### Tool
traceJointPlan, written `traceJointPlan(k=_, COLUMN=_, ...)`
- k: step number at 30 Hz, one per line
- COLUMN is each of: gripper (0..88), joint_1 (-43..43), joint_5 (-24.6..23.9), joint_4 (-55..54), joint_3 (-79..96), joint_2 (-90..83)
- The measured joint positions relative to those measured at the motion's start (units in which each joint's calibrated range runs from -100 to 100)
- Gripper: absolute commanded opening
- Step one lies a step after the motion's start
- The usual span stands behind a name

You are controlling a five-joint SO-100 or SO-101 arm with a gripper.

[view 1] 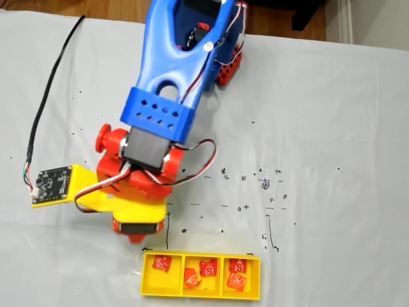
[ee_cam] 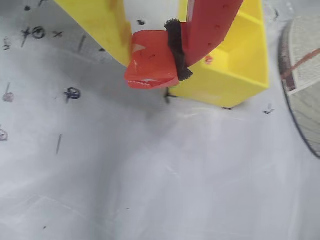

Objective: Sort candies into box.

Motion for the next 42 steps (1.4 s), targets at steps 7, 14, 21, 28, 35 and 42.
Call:
traceJointPlan(k=7, gripper=0.1, joint_1=-4.37, joint_5=-5.52, joint_4=-5.08, joint_3=-0.94, joint_2=-1.52)
traceJointPlan(k=14, gripper=0.1, joint_1=-7.02, joint_5=-7.52, joint_4=-8.41, joint_3=-0.77, joint_2=-1.18)
traceJointPlan(k=21, gripper=0.1, joint_1=-7.02, joint_5=-8.21, joint_4=-8.73, joint_3=-5.99, joint_2=7.02)
traceJointPlan(k=28, gripper=0.1, joint_1=-7.02, joint_5=-8.21, joint_4=-8.89, joint_3=-6.84, joint_2=8.29)
traceJointPlan(k=35, gripper=0.1, joint_1=-7.02, joint_5=-8.21, joint_4=-10.4, joint_3=-6.84, joint_2=8.29)
traceJointPlan(k=42, gripper=0.1, joint_1=-7.02, joint_5=-8.21, joint_4=-10.4, joint_3=-6.84, joint_2=8.8)
